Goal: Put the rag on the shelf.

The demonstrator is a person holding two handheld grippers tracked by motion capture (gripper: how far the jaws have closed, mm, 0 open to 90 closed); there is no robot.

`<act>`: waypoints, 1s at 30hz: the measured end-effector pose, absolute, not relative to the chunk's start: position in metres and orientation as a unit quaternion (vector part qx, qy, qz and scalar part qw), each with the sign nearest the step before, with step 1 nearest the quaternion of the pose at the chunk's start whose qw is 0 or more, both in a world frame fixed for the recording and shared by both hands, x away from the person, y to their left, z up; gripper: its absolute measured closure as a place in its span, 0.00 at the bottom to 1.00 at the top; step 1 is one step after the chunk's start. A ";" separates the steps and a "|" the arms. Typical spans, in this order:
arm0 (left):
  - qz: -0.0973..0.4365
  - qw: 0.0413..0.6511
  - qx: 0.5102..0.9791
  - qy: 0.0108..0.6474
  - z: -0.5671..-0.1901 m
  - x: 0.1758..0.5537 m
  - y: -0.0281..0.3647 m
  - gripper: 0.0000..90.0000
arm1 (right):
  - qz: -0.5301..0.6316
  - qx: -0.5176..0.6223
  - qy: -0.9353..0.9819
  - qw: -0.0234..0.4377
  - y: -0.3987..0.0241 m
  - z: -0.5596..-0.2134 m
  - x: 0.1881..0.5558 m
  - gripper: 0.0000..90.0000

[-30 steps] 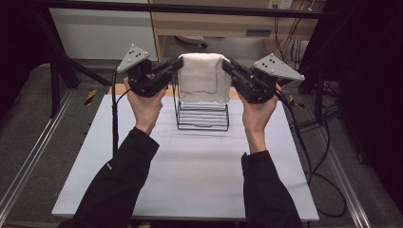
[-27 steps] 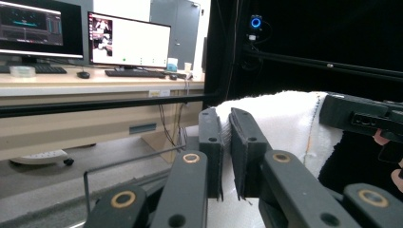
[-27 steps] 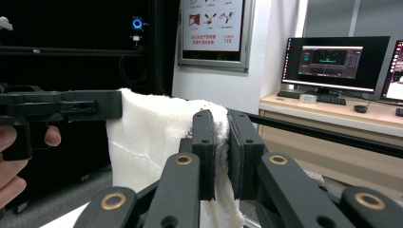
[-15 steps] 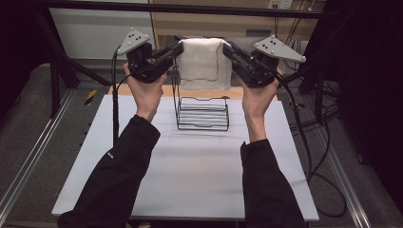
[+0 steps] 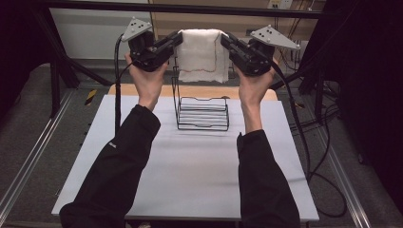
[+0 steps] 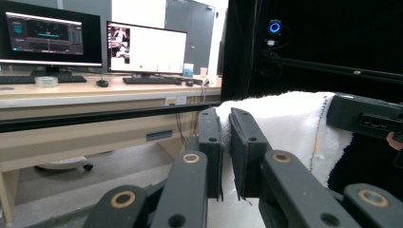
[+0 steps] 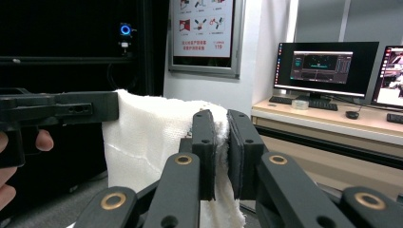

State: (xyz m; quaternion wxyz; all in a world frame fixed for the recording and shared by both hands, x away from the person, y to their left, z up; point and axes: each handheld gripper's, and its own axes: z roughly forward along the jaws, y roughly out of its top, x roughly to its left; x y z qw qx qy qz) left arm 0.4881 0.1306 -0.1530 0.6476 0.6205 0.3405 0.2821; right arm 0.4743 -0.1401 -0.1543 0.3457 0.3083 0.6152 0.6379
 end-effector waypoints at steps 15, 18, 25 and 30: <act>0.287 0.633 0.620 0.364 -0.159 0.521 0.134 0.92 | 0.629 0.324 0.623 0.332 -0.130 -0.162 0.510 0.92; 0.283 0.631 0.622 0.369 -0.162 0.526 0.135 0.92 | 0.626 0.325 0.626 0.333 -0.129 -0.164 0.514 0.92; 0.283 0.626 0.629 0.363 -0.171 0.529 0.135 0.92 | 0.617 0.328 0.634 0.332 -0.129 -0.169 0.520 0.92; 0.277 0.624 0.634 0.363 -0.178 0.530 0.134 0.92 | 0.610 0.333 0.639 0.331 -0.131 -0.175 0.521 0.92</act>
